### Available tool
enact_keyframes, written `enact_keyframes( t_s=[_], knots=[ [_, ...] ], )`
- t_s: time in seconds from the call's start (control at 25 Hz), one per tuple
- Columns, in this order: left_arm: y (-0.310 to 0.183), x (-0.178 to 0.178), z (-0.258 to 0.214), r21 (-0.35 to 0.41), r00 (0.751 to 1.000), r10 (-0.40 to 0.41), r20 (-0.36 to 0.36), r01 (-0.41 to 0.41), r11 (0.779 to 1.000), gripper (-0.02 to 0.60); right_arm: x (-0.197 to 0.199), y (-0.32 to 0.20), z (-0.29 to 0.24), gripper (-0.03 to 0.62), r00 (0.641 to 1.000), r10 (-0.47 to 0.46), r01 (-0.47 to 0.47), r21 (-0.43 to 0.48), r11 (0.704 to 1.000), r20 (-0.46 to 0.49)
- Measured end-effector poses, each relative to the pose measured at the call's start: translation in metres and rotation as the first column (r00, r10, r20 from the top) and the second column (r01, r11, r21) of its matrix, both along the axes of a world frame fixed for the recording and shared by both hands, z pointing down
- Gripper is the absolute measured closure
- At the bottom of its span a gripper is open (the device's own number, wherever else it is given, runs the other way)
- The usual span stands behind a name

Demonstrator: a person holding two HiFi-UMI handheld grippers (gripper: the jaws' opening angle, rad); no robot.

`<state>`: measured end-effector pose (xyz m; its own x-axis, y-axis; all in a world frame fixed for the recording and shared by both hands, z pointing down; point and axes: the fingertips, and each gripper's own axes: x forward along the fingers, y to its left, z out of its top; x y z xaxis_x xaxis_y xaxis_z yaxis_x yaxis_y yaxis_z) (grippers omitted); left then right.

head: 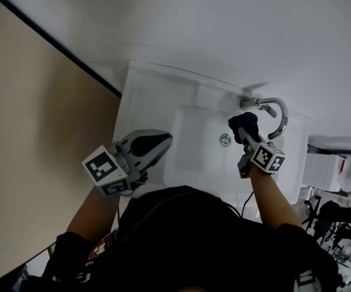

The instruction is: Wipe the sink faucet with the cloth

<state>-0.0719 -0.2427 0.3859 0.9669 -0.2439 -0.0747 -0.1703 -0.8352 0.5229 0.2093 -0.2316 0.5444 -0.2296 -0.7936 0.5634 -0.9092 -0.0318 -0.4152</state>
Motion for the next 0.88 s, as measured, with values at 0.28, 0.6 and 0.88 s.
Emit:
enact_keyframes(
  t_s=[0.28, 0.6, 0.88],
  knots=[
    [0.010, 0.012, 0.010, -0.062, 0.997, 0.032, 0.076, -0.027, 0.998, 0.583, 0.046, -0.031, 0.025, 0.510, 0.988, 0.156, -0.155, 0.149, 0.977, 0.004],
    [0.019, 0.028, 0.034, -0.080, 0.972, 0.081, 0.222, -0.065, 0.995, 0.583, 0.048, -0.073, 0.041, 0.510, 0.986, 0.133, -0.159, 0.297, 0.942, 0.104],
    [0.022, 0.069, 0.036, -0.091, 0.955, 0.117, 0.274, -0.096, 0.991, 0.583, 0.052, -0.078, 0.069, 0.511, 0.973, 0.065, -0.129, 0.286, 0.949, 0.223]
  ],
)
